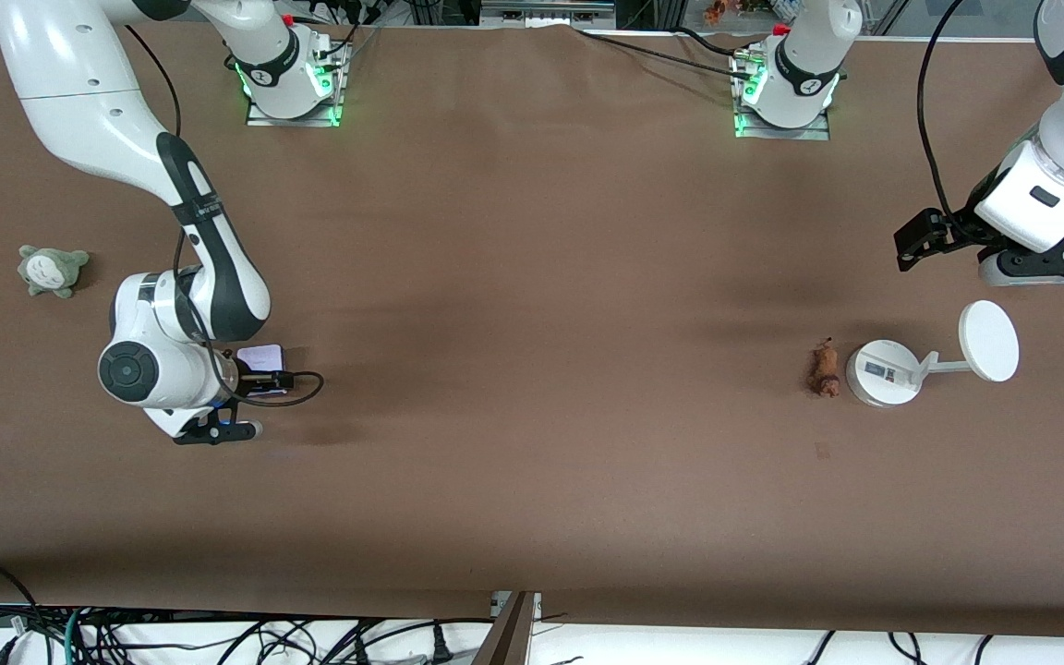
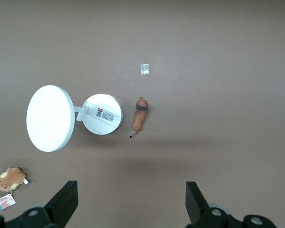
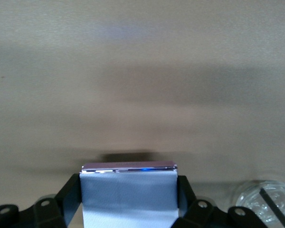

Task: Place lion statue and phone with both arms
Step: 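Lower the white phone beside the clear cup and open the right gripper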

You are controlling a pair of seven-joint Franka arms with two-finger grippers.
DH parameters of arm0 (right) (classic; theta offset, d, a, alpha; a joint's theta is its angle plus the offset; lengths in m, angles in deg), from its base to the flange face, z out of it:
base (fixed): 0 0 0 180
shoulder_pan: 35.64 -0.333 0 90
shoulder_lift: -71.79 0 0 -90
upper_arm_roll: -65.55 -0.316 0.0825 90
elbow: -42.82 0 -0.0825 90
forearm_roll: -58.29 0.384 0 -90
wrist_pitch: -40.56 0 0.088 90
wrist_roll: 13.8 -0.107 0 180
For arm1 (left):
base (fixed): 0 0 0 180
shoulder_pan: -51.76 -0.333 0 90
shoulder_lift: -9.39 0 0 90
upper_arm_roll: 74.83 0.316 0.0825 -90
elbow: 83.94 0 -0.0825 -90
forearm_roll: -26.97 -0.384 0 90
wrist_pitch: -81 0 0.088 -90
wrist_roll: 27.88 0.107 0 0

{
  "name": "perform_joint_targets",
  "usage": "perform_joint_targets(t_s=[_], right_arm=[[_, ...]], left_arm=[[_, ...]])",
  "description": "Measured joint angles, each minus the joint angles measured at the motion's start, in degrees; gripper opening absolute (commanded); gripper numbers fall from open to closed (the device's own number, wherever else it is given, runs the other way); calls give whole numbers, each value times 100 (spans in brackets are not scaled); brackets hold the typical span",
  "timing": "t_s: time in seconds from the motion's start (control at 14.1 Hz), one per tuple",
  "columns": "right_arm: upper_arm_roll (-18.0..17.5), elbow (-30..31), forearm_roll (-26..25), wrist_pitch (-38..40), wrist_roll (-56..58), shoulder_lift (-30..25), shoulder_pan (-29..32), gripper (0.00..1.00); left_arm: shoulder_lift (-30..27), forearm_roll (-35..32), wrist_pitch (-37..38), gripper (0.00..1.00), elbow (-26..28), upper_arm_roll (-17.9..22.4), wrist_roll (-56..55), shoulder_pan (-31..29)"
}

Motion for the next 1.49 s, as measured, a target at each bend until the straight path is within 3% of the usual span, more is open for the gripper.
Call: perform_joint_targets(t_s=[0.64,0.78,0.92,1.49], right_arm=[[1,0,-3,-245,0,117,23,53],[2,0,-4,-261,0,131,27,84],[2,0,-4,-270,0,137,30,97],[-1,-14,-4,-261,1,102,29,99]], left_arm=[[0,0,0,100,0,0,0,2],[0,0,0,100,0,0,0,3],[0,0,0,100,0,0,0,4],[0,0,0,100,0,0,0,16]])
